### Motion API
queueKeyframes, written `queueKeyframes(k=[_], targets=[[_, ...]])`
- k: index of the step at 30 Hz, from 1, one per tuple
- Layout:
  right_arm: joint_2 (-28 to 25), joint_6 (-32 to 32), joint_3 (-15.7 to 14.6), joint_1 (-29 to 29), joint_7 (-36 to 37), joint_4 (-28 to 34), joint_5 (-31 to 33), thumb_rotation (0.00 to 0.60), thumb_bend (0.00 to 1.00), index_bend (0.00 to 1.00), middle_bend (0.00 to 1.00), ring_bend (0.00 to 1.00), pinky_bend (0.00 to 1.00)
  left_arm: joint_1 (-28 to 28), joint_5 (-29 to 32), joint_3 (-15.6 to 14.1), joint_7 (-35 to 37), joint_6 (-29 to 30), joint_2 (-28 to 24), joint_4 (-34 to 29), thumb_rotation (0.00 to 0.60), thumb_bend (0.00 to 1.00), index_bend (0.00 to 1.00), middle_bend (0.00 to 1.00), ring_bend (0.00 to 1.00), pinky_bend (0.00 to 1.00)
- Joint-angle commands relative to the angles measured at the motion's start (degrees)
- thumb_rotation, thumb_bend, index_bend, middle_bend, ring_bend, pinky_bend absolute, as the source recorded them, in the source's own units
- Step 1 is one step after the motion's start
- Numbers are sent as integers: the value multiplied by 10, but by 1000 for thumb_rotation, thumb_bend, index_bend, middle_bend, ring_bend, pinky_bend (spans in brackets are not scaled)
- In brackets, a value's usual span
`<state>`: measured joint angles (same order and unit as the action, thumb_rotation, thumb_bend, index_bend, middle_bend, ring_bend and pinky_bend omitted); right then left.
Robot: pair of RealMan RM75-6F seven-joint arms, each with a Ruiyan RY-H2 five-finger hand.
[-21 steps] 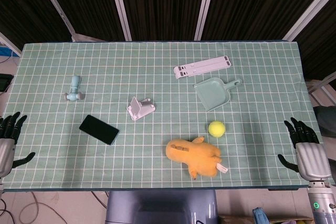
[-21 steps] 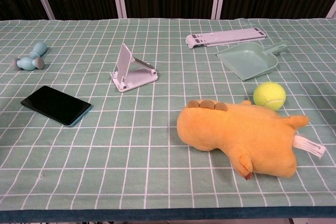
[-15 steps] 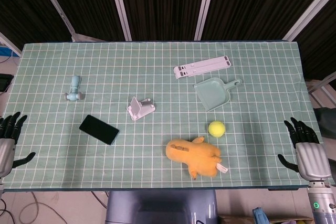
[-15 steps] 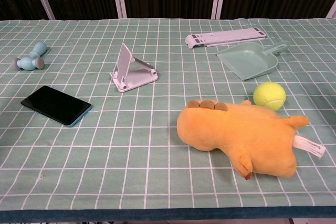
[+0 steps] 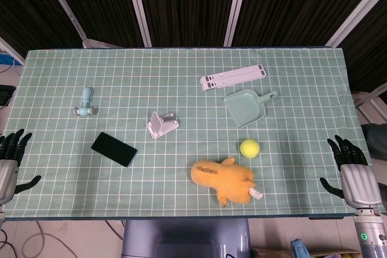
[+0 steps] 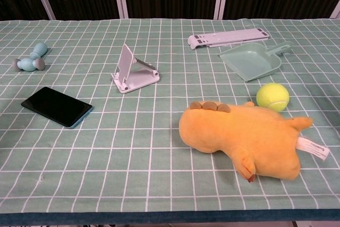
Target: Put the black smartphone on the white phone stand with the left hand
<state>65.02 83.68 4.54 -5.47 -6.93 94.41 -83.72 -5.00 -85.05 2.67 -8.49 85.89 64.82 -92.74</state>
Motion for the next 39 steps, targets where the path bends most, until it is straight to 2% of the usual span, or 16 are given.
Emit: queueKeyframes(k=[1, 8, 17, 24, 31, 39], targets=[[0, 0, 0, 0, 0, 0, 0, 600, 299, 5, 0, 0, 126, 1, 1, 0, 1, 0, 0, 0, 600, 73, 0, 0, 0, 50], [0, 0, 1, 0, -1, 2, 0, 600, 300, 5, 0, 0, 126, -3, 0, -1, -4, -6, 0, 2, 600, 73, 0, 0, 0, 50], [0, -3, 2, -2, -6, 4, 4, 600, 299, 5, 0, 0, 126, -58, -2, -2, -52, -98, -35, -30, 600, 73, 0, 0, 0, 54], [0, -6, 3, -3, -7, 4, 8, 600, 299, 5, 0, 0, 126, -132, 49, 12, -149, -219, -51, -51, 600, 73, 0, 0, 0, 89], [0, -6, 3, -2, -5, 4, 10, 600, 299, 5, 0, 0, 126, -203, 124, 24, -262, -317, -37, -48, 600, 73, 0, 0, 0, 94], [-1, -7, 3, -3, -7, 4, 11, 600, 299, 5, 0, 0, 126, -264, 238, 23, -368, -370, -4, -38, 600, 74, 0, 0, 0, 93]])
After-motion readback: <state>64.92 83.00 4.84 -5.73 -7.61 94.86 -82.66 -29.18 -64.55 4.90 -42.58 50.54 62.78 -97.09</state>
